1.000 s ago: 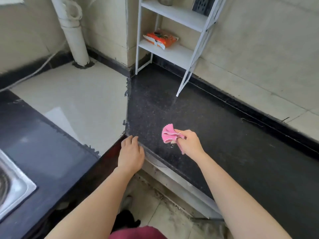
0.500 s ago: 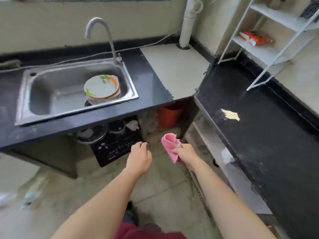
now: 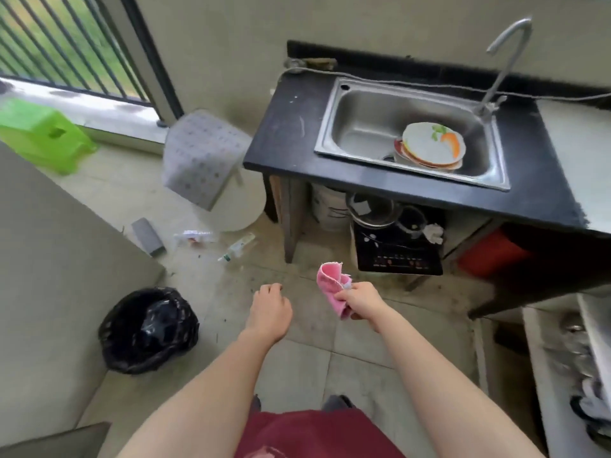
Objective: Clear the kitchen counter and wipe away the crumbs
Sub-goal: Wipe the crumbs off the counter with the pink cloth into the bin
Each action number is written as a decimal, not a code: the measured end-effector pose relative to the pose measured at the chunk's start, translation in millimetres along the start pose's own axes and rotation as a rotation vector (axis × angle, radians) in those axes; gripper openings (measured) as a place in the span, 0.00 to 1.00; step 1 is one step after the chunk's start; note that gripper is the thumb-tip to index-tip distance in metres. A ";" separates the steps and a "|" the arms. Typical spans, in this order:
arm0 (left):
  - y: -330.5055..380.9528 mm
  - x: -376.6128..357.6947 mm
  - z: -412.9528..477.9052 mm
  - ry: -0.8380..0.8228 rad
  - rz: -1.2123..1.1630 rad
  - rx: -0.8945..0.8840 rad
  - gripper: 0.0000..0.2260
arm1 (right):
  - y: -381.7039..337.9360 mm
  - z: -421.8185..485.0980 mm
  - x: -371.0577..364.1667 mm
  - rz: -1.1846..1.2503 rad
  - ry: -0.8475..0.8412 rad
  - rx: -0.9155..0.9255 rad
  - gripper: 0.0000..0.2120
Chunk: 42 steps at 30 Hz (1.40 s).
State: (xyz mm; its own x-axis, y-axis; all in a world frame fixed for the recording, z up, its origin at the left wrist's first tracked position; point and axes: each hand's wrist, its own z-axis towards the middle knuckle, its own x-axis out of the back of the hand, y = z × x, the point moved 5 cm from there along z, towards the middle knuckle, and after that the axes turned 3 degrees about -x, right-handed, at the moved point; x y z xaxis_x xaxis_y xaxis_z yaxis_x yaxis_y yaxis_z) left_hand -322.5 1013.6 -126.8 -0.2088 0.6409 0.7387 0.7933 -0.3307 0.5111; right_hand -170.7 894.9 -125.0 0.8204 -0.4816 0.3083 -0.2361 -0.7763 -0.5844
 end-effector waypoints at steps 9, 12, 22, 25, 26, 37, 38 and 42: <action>-249.0 103.9 12.1 0.053 -0.124 0.332 0.17 | -79.1 13.3 -267.0 -0.140 -0.157 0.064 0.05; -311.8 109.8 12.3 0.048 -0.238 0.478 0.17 | -84.1 23.9 -333.3 -0.259 -0.218 0.068 0.11; -486.2 28.6 60.0 0.128 -0.556 0.868 0.16 | -44.4 123.1 -462.8 -0.430 -0.279 -0.022 0.14; -531.9 -21.0 79.4 0.154 -0.759 1.036 0.16 | -17.6 165.9 -487.5 -0.436 -0.258 -0.073 0.15; -546.7 -40.8 86.6 0.177 -0.884 1.126 0.16 | -5.6 183.5 -497.0 -0.443 -0.250 -0.081 0.15; -600.7 -150.0 161.9 0.298 -1.830 1.341 0.24 | 54.2 277.5 -533.2 -0.553 -0.249 -0.110 0.14; -600.1 -152.8 163.8 0.306 -1.832 1.342 0.25 | 56.1 280.1 -531.2 -0.549 -0.244 -0.112 0.14; -588.2 -129.5 165.8 0.442 -1.765 1.278 0.23 | 47.0 271.0 -518.0 -0.499 -0.218 -0.106 0.14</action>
State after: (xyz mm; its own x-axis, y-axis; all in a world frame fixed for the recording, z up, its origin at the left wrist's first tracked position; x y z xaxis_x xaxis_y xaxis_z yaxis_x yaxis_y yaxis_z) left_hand -667.3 1239.9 -596.0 -0.8485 -0.5184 0.1065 -0.4853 0.8424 0.2344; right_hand -465.7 1218.1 -515.6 0.9322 0.0420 0.3595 0.1672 -0.9310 -0.3246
